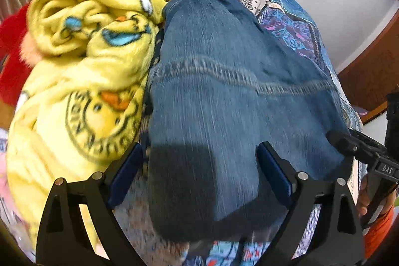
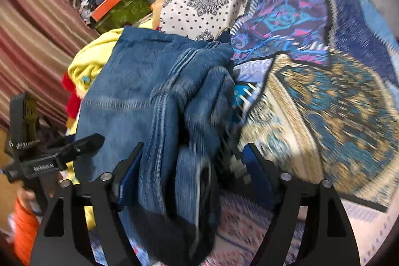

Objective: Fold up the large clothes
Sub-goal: 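Release the folded denim bundle and lift both grippers away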

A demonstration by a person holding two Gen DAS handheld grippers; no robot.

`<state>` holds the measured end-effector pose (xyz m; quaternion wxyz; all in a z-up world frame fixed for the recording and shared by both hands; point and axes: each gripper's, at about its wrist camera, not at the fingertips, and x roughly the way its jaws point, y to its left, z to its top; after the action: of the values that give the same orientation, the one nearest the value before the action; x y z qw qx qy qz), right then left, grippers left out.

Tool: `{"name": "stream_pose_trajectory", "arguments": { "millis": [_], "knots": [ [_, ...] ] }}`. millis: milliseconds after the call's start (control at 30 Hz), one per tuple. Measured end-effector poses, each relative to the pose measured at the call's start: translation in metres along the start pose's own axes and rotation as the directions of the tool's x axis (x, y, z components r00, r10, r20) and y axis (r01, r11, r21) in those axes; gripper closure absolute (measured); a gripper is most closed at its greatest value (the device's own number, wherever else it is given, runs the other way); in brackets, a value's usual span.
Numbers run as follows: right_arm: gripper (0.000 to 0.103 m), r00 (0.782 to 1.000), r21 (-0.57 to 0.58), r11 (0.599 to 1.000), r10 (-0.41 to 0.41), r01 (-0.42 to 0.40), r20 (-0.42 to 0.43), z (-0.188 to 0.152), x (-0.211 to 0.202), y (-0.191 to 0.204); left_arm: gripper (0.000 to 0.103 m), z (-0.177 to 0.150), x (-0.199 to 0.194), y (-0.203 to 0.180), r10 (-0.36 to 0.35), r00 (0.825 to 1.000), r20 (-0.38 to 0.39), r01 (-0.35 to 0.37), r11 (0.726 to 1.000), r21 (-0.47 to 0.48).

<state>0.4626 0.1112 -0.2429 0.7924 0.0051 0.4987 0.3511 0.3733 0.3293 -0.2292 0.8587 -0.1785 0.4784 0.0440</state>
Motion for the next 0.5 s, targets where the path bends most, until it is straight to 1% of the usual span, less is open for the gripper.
{"name": "stream_pose_trajectory", "arguments": {
  "millis": [33,100,167,233,267,367,433,467,500],
  "knots": [
    [0.022,1.000,-0.005,1.000,-0.010,0.010,-0.004,0.000,0.000,0.001,0.007,-0.001,0.002,0.005,0.004,1.000,-0.007,-0.004,1.000,0.000],
    [0.022,1.000,-0.013,1.000,-0.023,0.023,-0.015,-0.010,-0.009,0.001,0.007,-0.018,-0.008,0.004,0.025,0.999,-0.029,-0.025,1.000,0.005],
    [0.022,0.998,-0.014,0.999,-0.050,0.049,-0.028,-0.020,-0.021,0.003,0.007,-0.035,-0.024,-0.001,0.060,0.998,-0.023,-0.059,0.998,0.025],
    [0.022,0.998,-0.021,0.998,-0.058,0.058,-0.009,-0.025,-0.035,0.009,0.007,-0.046,-0.042,-0.009,0.088,0.996,0.000,-0.088,0.995,0.055],
    [0.022,0.998,-0.028,0.998,-0.055,0.056,0.014,-0.027,-0.048,0.014,0.007,-0.051,-0.056,-0.015,0.099,0.995,0.027,-0.100,0.992,0.072],
    [0.022,0.995,-0.040,0.999,-0.028,0.032,0.097,-0.028,-0.088,0.031,0.007,-0.057,-0.097,-0.034,0.092,0.989,0.115,-0.105,0.988,0.113],
    [0.022,0.986,-0.051,0.999,-0.010,0.018,0.166,-0.027,-0.119,0.044,0.007,-0.063,-0.137,-0.050,0.079,0.977,0.200,-0.109,0.983,0.144],
    [0.022,0.979,-0.060,0.998,0.003,0.010,0.205,-0.028,-0.136,0.053,0.007,-0.066,-0.158,-0.059,0.068,0.966,0.249,-0.111,0.981,0.161],
    [0.022,0.969,-0.070,0.998,0.021,-0.003,0.246,-0.029,-0.154,0.061,0.007,-0.067,-0.179,-0.069,0.056,0.951,0.304,-0.113,0.978,0.175]
  ]
}}
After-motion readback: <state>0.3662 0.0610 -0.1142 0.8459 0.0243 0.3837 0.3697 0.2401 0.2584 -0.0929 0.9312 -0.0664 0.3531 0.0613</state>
